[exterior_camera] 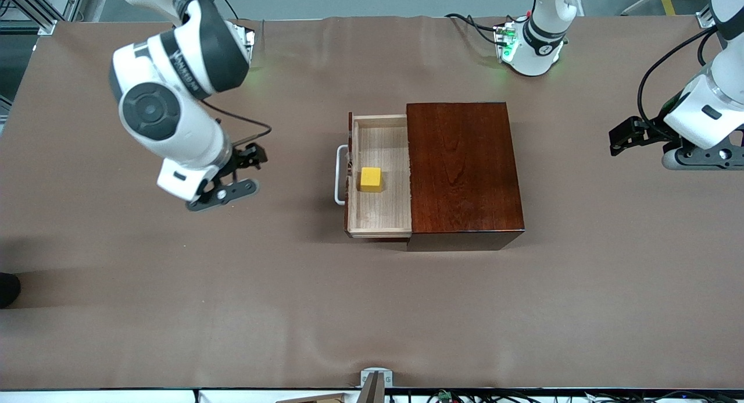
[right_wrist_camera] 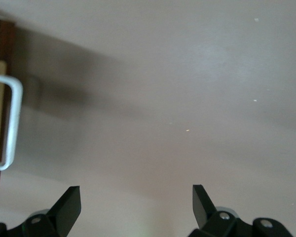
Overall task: Open drawer, take yellow block, close drawer
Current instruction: 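Move the right gripper over the yellow cube in the drawer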
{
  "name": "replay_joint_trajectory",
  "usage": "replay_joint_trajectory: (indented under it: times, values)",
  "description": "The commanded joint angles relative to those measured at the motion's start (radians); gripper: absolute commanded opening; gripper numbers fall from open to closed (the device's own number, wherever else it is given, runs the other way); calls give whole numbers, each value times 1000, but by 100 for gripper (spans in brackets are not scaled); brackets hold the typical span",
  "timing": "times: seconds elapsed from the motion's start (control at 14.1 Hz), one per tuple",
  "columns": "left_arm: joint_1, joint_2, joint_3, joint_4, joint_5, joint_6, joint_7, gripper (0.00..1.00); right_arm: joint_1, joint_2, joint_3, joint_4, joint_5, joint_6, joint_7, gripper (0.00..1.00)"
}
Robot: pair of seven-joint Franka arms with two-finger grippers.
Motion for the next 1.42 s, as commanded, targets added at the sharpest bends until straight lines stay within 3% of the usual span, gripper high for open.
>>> replay_joint_trajectory:
  times: [0.0, 0.5, 0.92, 1.35]
  values:
    - [2, -6, -1, -12, -18, 14, -3, 100, -8, 0, 8, 32, 1, -16, 54, 100]
    - [2, -1, -1, -11, -16, 14, -3, 100, 102, 3, 16, 32, 5, -2, 652, 100]
    - [1, -3, -1, -11, -16, 14, -5, 100, 142, 12, 16, 26, 73, 48, 997, 100]
    - [2, -3, -4, -5, -15, 23, -5, 100, 274, 93, 16, 32, 59, 166, 1362, 100]
